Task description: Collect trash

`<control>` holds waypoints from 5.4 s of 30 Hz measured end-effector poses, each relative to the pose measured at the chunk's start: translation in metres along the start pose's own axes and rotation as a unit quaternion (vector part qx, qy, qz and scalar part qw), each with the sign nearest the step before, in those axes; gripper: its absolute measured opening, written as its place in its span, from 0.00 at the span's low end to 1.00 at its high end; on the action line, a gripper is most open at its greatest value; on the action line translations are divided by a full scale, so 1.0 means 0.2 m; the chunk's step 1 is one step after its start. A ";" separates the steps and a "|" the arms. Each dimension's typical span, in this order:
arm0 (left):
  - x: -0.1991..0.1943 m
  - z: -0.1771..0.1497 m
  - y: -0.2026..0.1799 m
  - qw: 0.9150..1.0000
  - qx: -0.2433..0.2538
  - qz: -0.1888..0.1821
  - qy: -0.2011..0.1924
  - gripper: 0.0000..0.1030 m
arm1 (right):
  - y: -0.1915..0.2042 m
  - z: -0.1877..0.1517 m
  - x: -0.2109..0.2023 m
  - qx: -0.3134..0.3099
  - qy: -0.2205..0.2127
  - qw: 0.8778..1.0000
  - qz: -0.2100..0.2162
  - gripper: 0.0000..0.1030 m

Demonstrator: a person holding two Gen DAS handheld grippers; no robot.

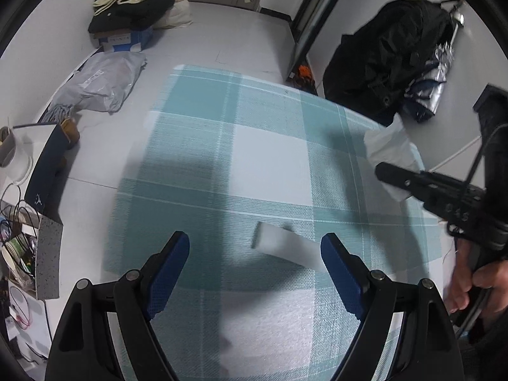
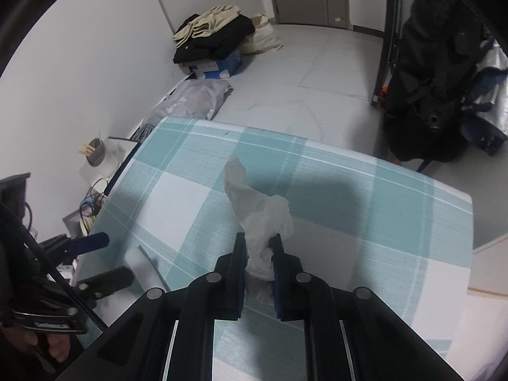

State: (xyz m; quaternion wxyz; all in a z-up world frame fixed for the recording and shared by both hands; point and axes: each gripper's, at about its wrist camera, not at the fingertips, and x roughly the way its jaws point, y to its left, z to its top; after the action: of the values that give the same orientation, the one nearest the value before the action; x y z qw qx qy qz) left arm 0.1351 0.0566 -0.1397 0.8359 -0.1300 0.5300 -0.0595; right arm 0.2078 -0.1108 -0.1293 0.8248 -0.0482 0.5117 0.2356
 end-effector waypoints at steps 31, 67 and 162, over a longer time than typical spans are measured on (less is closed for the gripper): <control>-0.08 -0.06 -0.24 0.996 0.086 -0.024 -0.028 0.07 | -0.18 -0.18 -0.46 0.065 -0.079 0.995 -0.002 0.13; -0.57 -0.34 -1.11 0.963 0.200 -0.145 -0.110 0.07 | -0.45 -1.14 -1.63 0.193 -0.263 0.945 -0.023 0.13; 0.19 -0.84 -2.00 0.918 0.366 -0.099 0.116 0.75 | -1.16 -2.08 -1.22 0.454 -0.097 0.882 -0.088 0.91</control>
State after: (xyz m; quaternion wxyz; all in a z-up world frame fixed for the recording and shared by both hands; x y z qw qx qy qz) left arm 0.0154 -0.3617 -0.1294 0.7475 0.1406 0.5490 -0.3464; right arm -0.1214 -0.5316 -0.1519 0.8191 0.3096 0.4741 -0.0923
